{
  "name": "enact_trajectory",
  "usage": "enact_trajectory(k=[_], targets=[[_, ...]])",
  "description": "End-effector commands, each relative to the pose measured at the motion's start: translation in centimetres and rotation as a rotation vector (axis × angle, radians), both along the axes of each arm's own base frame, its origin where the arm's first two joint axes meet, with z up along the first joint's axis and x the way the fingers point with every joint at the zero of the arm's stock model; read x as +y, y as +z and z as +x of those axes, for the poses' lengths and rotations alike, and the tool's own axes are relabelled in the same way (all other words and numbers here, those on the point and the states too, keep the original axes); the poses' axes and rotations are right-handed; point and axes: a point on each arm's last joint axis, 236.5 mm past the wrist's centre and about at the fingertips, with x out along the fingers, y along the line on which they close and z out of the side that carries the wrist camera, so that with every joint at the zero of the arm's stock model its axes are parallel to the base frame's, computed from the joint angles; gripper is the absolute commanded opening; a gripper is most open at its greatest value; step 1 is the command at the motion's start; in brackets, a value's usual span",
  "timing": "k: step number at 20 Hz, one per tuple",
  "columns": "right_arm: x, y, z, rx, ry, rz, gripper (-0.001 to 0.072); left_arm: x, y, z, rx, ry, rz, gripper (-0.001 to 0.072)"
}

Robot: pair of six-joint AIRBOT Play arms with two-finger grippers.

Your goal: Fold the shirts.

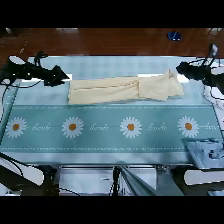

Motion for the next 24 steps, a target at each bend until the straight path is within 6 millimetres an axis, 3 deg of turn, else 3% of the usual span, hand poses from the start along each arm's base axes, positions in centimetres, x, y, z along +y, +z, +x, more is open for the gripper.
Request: enact_trajectory(k=[1, 2, 5, 9, 11, 15, 18, 22, 23, 24], targets=[[-3.5, 4.6, -0.7, -0.047, 0.005, -0.108, 0.0444, 4.5, 3.0, 0.1, -0.038, 0.057, 0.005, 0.0481], [-4.7, 5.1, -1.6, 0.001, 0.015, -0.125, 0.0544, 5.9, 4.3, -0.1, -0.056, 0.079, 0.008, 0.0481], [-7.4, 2.6, -5.9, 0.263, 0.056, -0.103, 0.0592, 7.7, 7.7, -0.6, -0.117, 0.105, 0.030, 0.0480], [-5.2, -2.1, -10.4, 0.502, 0.198, 0.146, 0.0596, 5.7, 9.2, -1.2, -0.138, 0.041, 0.034, 0.0480], [-3.6, -3.5, -10.4, 0.519, 0.236, 0.265, 0.0598, 4.2, 8.9, -1.6, -0.121, -0.003, 0.037, 0.0479], [-2.2, -5.9, -8.0, 0.476, 0.216, 0.396, 0.0599, 1.8, 8.1, -2.3, -0.099, -0.081, 0.072, 0.0479], [-2.0, -8.1, -6.7, 0.470, 0.186, 0.389, 0.0599, 0.0, 8.1, -2.5, -0.099, -0.119, 0.074, 0.0477], [1.0, -10.5, -5.1, 0.478, 0.206, 0.386, 0.0597, -1.7, 8.1, -2.6, -0.100, -0.156, 0.073, 0.0476], [1.9, -11.0, -4.8, 0.480, 0.216, 0.379, 0.0581, -2.0, 8.1, -2.7, -0.100, -0.161, 0.073, 0.0476], [2.8, -11.3, -4.6, 0.483, 0.232, 0.371, 0.0520, -2.2, 8.1, -2.7, -0.100, -0.165, 0.072, 0.0476]])
